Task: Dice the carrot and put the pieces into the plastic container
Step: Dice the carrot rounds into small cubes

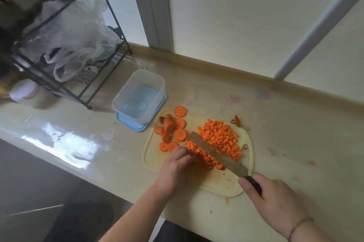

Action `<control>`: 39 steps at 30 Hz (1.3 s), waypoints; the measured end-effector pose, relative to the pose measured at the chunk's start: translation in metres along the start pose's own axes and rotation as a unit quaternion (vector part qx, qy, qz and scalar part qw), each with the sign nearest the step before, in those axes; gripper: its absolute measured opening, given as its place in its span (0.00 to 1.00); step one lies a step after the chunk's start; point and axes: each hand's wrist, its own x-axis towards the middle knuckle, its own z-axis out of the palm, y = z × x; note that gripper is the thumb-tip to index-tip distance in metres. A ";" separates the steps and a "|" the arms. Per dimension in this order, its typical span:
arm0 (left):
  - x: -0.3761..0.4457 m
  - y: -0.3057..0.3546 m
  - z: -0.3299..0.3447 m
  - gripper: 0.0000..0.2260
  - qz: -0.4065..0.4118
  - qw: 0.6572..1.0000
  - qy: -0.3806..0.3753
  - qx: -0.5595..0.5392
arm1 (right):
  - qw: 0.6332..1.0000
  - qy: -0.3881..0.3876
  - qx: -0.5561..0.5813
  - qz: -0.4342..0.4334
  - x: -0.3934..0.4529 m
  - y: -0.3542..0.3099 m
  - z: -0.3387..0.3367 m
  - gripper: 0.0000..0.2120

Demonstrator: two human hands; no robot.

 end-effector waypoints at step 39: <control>0.098 -0.024 -0.075 0.15 0.026 0.882 -0.300 0.364 | 0.979 0.072 -0.176 0.066 -0.045 -0.027 0.011 0.54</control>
